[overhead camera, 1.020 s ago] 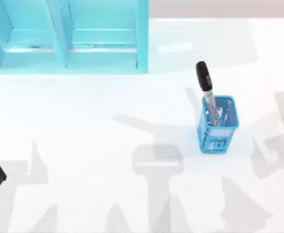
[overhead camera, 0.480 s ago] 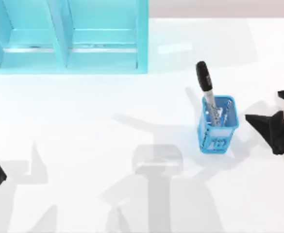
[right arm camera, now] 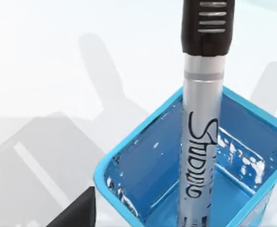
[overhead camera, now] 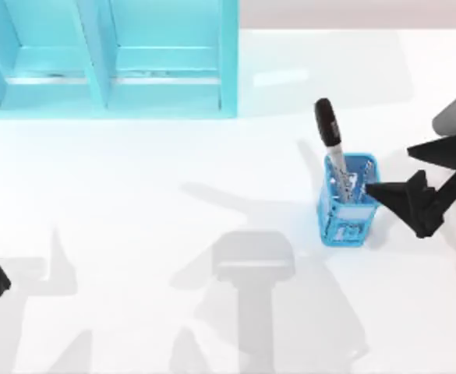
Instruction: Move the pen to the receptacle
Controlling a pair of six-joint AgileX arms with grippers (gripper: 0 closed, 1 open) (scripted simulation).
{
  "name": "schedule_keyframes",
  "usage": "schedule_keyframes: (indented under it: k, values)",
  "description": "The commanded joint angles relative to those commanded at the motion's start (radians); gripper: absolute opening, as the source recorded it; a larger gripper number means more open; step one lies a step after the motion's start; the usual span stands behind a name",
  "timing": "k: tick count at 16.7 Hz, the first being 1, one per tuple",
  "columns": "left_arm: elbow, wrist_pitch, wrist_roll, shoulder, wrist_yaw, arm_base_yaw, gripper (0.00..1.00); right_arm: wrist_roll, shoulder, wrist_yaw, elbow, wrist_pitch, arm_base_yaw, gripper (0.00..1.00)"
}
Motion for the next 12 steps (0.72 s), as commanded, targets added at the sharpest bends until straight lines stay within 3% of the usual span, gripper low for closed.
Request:
schedule_keyframes:
  k: [6, 12]
  values:
    - [0.0, 0.0, 0.0, 0.0, 0.0, 0.0, 1.0, 0.008, 0.013, 0.007, 0.004, 0.015, 0.006, 1.0]
    - [0.0, 0.0, 0.0, 0.0, 0.0, 0.0, 1.0, 0.102, 0.27, 0.096, 0.094, 0.227, 0.123, 1.0]
